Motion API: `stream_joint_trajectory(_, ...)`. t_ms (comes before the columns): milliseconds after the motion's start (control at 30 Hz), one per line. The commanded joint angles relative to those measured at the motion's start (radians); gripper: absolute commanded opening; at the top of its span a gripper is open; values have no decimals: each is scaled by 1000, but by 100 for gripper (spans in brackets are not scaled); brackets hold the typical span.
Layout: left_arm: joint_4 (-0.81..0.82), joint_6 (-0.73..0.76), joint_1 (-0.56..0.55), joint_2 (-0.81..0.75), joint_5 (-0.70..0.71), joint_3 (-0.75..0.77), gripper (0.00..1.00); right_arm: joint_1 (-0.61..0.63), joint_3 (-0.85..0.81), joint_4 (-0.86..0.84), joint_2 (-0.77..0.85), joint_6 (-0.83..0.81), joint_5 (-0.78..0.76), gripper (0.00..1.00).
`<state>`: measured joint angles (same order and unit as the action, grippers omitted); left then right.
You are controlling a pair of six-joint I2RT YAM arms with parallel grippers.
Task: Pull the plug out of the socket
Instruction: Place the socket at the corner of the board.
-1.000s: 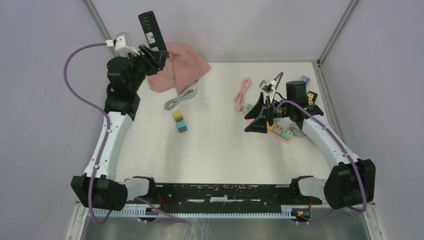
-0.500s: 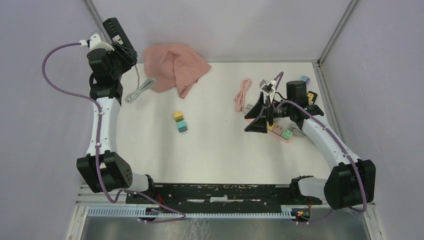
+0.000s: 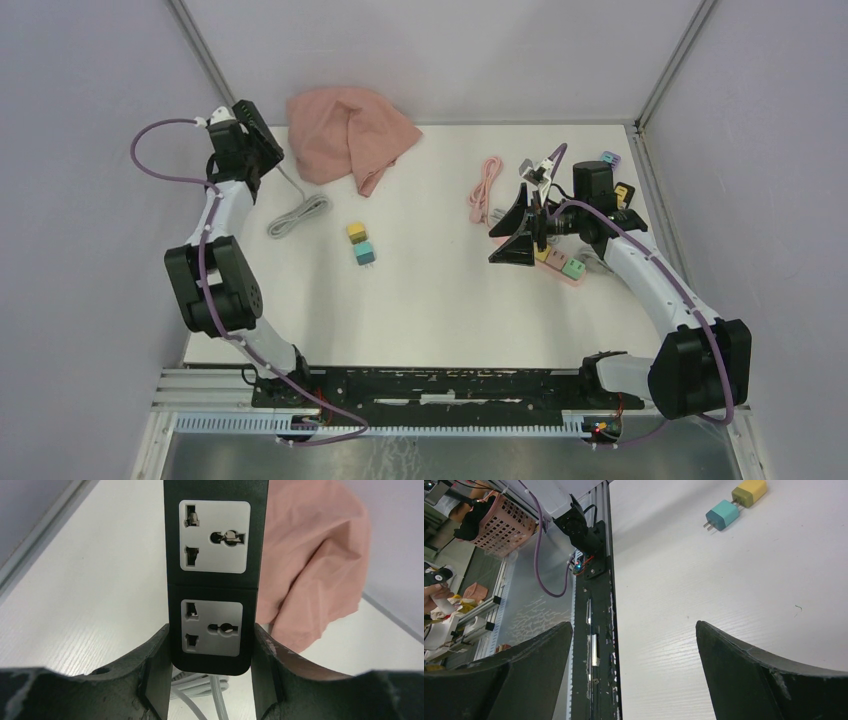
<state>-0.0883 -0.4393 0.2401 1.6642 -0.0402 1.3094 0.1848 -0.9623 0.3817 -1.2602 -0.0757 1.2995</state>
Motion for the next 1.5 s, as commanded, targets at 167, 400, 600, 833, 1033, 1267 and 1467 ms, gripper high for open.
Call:
stream_joint_trajectory(167,-51,62,1,187,0,65,6,-3,-10,-36,7,-2,14,100)
stream_joint_trajectory(400,-153,63,2,325,-43,138,25,-2,-12,-33,13,-1,15,100)
stream_joint_trajectory(600,-173,71,2,316,-28,139,51,-3,-14,-31,15,-2,14,100)
stream_joint_trajectory(833,-201,44,2,217,8,135,77,-4,-16,-26,18,-6,14,100)
stream_joint_trajectory(1033,-174,3,6,75,-12,68,86,-3,-27,9,20,-37,8,100)
stream_joint_trajectory(1267,-103,-51,30,-119,-162,-53,92,-5,-40,62,32,-89,-10,100)
stream_joint_trajectory(1467,169,-212,41,-338,-406,-305,99,-19,-54,109,39,-140,-27,100)
